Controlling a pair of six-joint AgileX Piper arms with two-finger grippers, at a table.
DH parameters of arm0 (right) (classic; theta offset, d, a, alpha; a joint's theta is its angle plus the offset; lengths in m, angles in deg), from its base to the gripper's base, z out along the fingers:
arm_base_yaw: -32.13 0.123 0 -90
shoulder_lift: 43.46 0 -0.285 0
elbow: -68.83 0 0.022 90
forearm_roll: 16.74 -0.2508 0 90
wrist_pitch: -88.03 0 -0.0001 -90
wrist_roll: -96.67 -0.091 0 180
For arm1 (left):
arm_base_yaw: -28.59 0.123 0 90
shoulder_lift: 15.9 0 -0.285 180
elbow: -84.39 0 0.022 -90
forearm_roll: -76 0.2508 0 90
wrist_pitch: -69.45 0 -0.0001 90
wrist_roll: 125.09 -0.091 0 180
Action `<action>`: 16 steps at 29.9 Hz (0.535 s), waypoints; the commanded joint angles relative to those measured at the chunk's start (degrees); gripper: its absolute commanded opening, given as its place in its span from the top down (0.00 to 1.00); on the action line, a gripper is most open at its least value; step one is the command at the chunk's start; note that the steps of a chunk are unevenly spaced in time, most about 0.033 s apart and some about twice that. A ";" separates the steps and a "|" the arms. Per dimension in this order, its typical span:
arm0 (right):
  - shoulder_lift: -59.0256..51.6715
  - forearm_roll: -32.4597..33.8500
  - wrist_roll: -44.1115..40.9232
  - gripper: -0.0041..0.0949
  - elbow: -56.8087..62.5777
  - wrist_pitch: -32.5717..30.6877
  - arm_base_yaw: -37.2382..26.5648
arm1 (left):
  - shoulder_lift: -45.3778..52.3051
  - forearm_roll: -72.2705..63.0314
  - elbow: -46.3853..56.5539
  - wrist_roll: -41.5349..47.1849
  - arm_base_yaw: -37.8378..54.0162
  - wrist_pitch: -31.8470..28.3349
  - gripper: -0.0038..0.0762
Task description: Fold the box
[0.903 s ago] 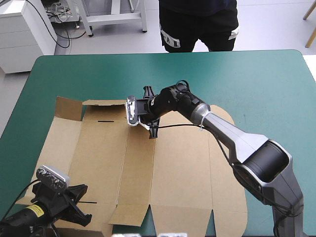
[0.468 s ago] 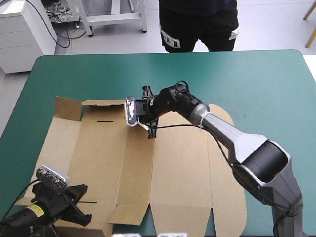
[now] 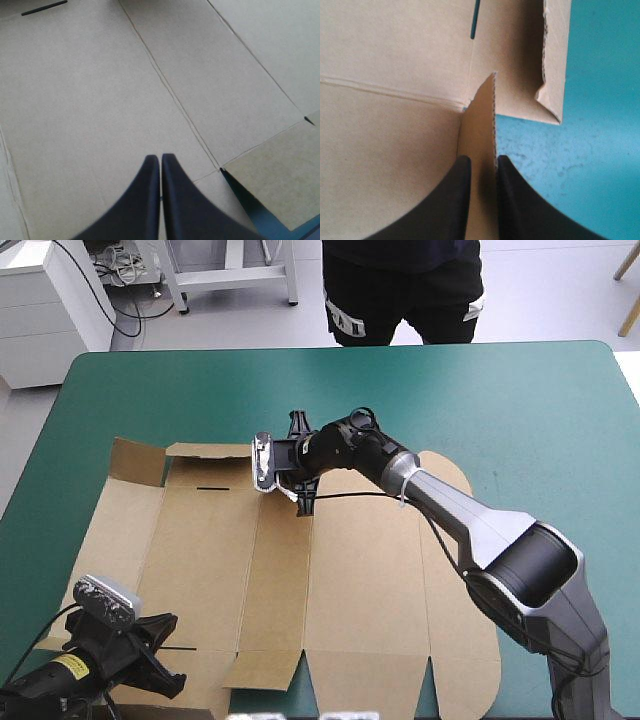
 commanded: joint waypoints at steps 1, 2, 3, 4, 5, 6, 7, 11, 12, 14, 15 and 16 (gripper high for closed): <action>-4.00 6.12 -6.54 0.67 -1.90 2.22 -0.03 | -0.50 -1.77 -1.38 0.27 0.12 -2.99 0.96; -4.10 7.43 -7.76 0.67 -1.90 2.22 -0.03 | -0.50 -1.77 -1.38 0.27 0.12 -2.99 0.96; -4.54 8.80 -10.37 0.68 -1.90 2.22 -0.03 | -0.50 -1.77 -1.38 0.27 0.12 -2.99 0.96; -5.02 10.25 -12.84 0.68 -1.90 2.22 -0.13 | -0.50 -1.77 -1.38 0.27 0.12 -2.99 0.96; -5.31 11.30 -14.98 0.68 -1.90 2.35 -0.24 | -0.50 -1.77 -1.38 0.27 0.12 -2.99 0.96; -5.96 13.48 -17.21 0.69 -1.90 2.47 -0.37 | -0.50 -1.77 -1.38 0.27 0.12 -2.99 0.96; -6.58 14.52 -19.25 0.71 -1.90 2.56 -0.87 | -0.50 -1.77 -1.38 0.27 0.12 -2.99 0.96; -9.90 16.03 -26.00 0.76 -1.90 2.57 -3.85 | -0.50 -1.77 -1.38 0.27 0.12 -2.99 0.96; -10.91 16.03 -27.76 0.78 -1.90 1.93 -5.12 | -0.50 -1.77 -1.38 0.27 0.12 -2.99 0.96; -12.90 16.03 -30.55 0.81 -1.90 -0.46 -8.00 | -0.50 -1.77 -1.38 0.27 0.12 -2.99 0.96; -13.74 16.03 -31.45 0.82 -1.90 -2.10 -9.24 | -0.50 -1.77 -1.38 0.27 0.12 -2.99 0.96; -14.68 16.03 -32.52 0.84 -1.90 -4.53 -10.87 | -0.50 -1.77 -1.38 0.27 0.12 -2.99 0.96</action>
